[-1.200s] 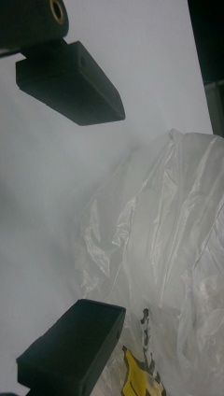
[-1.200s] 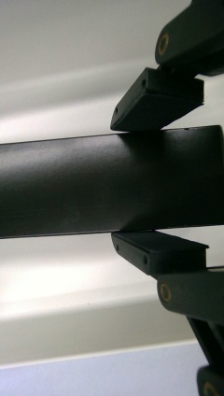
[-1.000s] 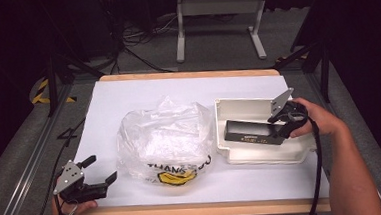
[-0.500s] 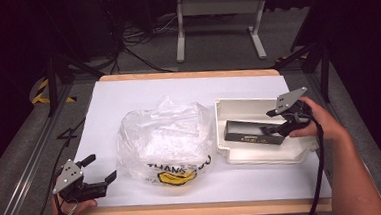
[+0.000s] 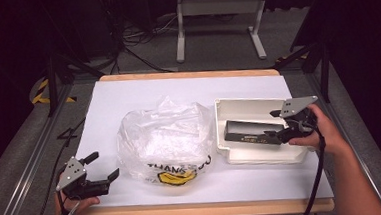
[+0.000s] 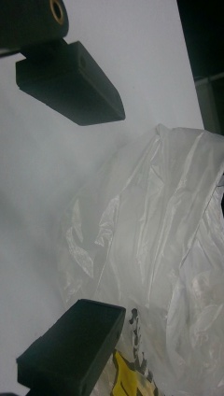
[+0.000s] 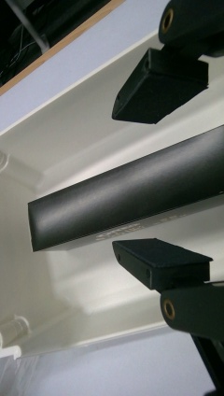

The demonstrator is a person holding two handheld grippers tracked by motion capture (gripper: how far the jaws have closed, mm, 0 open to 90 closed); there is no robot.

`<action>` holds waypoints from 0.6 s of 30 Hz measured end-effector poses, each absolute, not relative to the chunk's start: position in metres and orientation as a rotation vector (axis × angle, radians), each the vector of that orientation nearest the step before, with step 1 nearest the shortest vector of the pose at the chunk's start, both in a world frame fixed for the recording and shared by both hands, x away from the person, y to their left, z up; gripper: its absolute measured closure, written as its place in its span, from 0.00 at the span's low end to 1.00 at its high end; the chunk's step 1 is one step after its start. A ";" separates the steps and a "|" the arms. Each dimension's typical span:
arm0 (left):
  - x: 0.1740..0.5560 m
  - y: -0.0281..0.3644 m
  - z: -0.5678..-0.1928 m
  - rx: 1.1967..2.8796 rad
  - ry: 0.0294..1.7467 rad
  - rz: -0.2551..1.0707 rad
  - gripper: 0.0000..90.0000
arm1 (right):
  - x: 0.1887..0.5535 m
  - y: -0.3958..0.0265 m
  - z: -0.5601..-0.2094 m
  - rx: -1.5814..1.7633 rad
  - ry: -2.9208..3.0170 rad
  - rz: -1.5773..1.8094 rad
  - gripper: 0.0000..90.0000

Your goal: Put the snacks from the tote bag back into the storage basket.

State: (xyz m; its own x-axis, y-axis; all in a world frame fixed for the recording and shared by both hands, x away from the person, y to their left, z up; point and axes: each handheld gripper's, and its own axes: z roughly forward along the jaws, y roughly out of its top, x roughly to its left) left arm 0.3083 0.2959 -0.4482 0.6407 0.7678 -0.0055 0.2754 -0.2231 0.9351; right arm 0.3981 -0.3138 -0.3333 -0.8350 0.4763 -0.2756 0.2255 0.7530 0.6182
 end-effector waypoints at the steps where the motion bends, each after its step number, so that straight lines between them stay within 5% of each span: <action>1: 0.308 0.296 -0.448 1.789 0.841 0.574 0.09 | 0.396 -0.314 -0.333 0.540 2.521 0.828 0.32; 18: 0.309 0.298 -0.446 1.776 0.826 0.568 0.09 | 0.353 -0.320 -0.327 0.671 2.335 0.852 0.24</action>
State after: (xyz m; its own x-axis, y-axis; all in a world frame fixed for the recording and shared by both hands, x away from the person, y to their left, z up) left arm 0.3087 0.2975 -0.4465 0.6495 0.7603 -0.0092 0.2636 -0.2137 0.9407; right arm 0.3534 -0.3196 -0.3272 -0.7181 0.6136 -0.3283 0.2578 0.6727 0.6935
